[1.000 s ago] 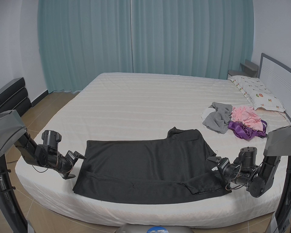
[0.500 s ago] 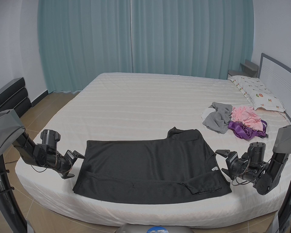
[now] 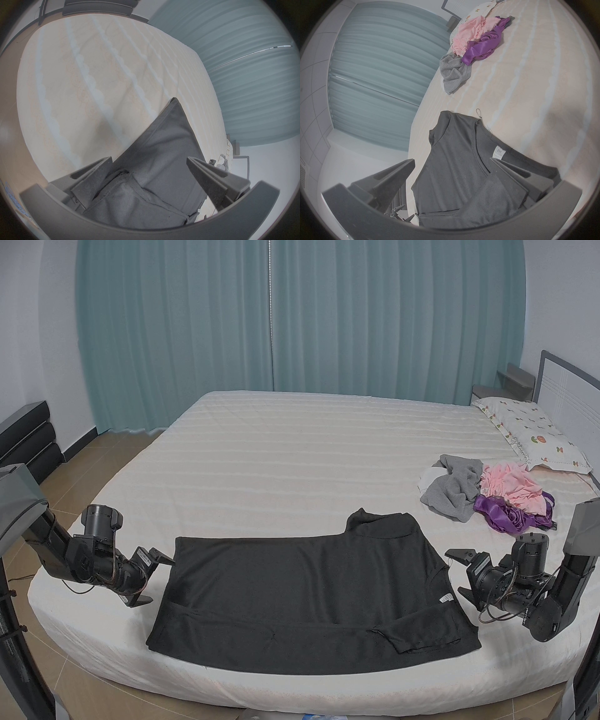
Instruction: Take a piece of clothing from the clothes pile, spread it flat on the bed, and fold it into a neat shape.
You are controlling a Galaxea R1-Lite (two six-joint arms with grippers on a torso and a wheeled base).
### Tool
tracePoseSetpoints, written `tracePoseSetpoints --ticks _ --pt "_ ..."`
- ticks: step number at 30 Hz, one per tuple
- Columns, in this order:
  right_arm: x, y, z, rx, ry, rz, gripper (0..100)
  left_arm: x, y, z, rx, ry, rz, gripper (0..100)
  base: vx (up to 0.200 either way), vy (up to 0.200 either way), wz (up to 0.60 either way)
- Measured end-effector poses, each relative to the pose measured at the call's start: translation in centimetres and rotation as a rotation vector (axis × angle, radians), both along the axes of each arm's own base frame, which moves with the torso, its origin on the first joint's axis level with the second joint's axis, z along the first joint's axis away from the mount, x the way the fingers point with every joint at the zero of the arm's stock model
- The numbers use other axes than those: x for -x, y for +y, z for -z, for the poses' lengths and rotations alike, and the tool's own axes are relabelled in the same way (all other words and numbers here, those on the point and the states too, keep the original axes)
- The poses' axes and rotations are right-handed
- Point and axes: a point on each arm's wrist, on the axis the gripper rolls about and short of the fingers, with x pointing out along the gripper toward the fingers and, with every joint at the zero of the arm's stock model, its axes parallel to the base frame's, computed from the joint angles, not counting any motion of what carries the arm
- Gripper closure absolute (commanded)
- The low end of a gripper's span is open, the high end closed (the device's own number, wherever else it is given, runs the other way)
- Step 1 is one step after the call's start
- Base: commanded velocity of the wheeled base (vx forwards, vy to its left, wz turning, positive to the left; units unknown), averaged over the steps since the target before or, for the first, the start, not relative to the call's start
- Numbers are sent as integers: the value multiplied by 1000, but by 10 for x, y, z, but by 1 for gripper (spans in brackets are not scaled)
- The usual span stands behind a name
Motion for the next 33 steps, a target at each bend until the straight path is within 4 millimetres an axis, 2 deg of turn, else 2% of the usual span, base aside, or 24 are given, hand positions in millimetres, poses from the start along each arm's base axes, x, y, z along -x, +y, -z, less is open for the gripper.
tracePoseSetpoints --ticks 9,18,22,27,33 --pt "0 0 4 3 14 -1 0 1 0 -3 -1 -7 2 0 0 0 0" --pt "4 -2 9 0 39 -8 0 -10 0 -15 -44 -79 53 0 0 0 0" --pt "5 -1 9 -1 46 -14 0 -25 -1 -28 -51 -146 66 0 0 0 0" --pt "6 0 10 -5 50 -25 0 -53 -4 -43 -86 -246 102 0 0 0 0" --pt "7 1 11 -10 56 -37 0 -92 -11 -36 -141 -319 171 0 0 0 0"
